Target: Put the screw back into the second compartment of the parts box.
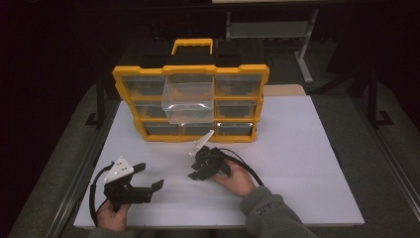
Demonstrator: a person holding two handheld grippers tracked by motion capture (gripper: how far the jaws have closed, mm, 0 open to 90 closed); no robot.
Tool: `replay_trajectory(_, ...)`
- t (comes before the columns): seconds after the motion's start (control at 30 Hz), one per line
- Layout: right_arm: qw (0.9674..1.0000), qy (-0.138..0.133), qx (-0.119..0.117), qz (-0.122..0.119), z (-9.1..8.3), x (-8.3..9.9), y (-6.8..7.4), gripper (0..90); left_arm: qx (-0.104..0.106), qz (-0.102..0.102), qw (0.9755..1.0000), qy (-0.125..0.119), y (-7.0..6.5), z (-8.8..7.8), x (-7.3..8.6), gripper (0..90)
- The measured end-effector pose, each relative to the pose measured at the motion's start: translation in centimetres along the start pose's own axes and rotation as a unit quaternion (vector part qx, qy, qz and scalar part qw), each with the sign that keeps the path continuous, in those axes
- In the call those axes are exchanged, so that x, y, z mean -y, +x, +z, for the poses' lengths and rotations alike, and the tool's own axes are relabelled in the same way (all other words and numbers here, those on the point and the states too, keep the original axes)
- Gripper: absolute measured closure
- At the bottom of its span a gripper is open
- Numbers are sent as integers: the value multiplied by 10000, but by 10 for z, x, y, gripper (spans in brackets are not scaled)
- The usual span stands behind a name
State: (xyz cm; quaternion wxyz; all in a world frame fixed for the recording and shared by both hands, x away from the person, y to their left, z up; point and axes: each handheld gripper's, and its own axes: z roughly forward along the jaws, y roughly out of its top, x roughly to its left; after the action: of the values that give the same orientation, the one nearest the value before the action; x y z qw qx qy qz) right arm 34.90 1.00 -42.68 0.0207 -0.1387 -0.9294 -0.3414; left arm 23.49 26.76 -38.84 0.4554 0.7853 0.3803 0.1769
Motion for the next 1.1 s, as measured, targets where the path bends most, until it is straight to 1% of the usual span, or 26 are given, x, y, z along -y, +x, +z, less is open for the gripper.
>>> replay_trajectory(0.03, 10000, 53, 8, 15, 2, -1, 0, 601, 0, -1, 10000, 44, 0, -1, 0, 139)
replay_trajectory(0.13, 9999, 129, 44, 29, 7, -2, -1, 626, 3, 11, 10000, 28, 0, -1, 0, 140)
replay_trajectory(0.27, 9997, 202, 101, -58, 13, -1, -2, 660, 9, 4, 10000, 19, 0, -1, 0, 140)
replay_trajectory(0.3, 9997, 226, 105, -69, 14, -1, -1, 672, 4, 0, 10000, 21, 0, -1, 0, 139)
replay_trajectory(0.33, 9996, 232, 164, -77, 13, -1, 0, 683, 5, -6, 10000, 16, 0, -1, 0, 139)
replay_trajectory(0.37, 9995, 262, 152, -84, 14, -1, 1, 703, 11, -9, 10000, 17, 0, -1, 0, 140)
replay_trajectory(0.4, 9993, 261, 205, -169, 14, -1, 2, 718, 10, -11, 10000, -11, 0, 0, 0, 140)
replay_trajectory(0.43, 9988, 299, 308, -233, 14, -1, 4, 733, 7, 8, 10000, 8, 0, 0, 0, 140)
replay_trajectory(0.5, 9977, 345, 407, -426, 15, -2, 7, 765, 13, 12, 10000, 13, 0, 0, 0, 140)
replay_trajectory(0.53, 9975, 363, 415, -453, 15, -2, 9, 781, 13, 11, 10000, 9, 0, 0, 0, 140)
replay_trajectory(0.63, 9979, 353, 340, -417, 15, -2, 9, 825, 13, 17, 10000, 3, 0, 0, 0, 140)
replay_trajectory(0.73, 9981, 358, 322, -372, 15, -1, 8, 827, 11, 17, 10000, 14, 0, 0, 0, 140)
replay_trajectory(0.83, 9983, 329, 295, -380, 15, -1, 7, 832, 11, 3, 10000, 1, 0, 0, 0, 140)
replay_trajectory(0.87, 9986, 339, 264, -323, 14, -1, 7, 833, 11, -2, 10000, -7, 0, 0, 0, 140)
replay_trajectory(0.9, 9987, 328, 237, -295, 14, -1, 6, 864, 10, -17, 10000, -13, 0, 0, 0, 140)
replay_trajectory(0.97, 9992, 294, 154, -226, 14, 0, 5, 862, 13, -13, 10000, -15, 0, 0, 0, 140)
replay_trajectory(1.1, 9991, 312, 160, -233, 14, 0, 6, 863, 12, -14, 10000, -14, 0, 0, 0, 140)
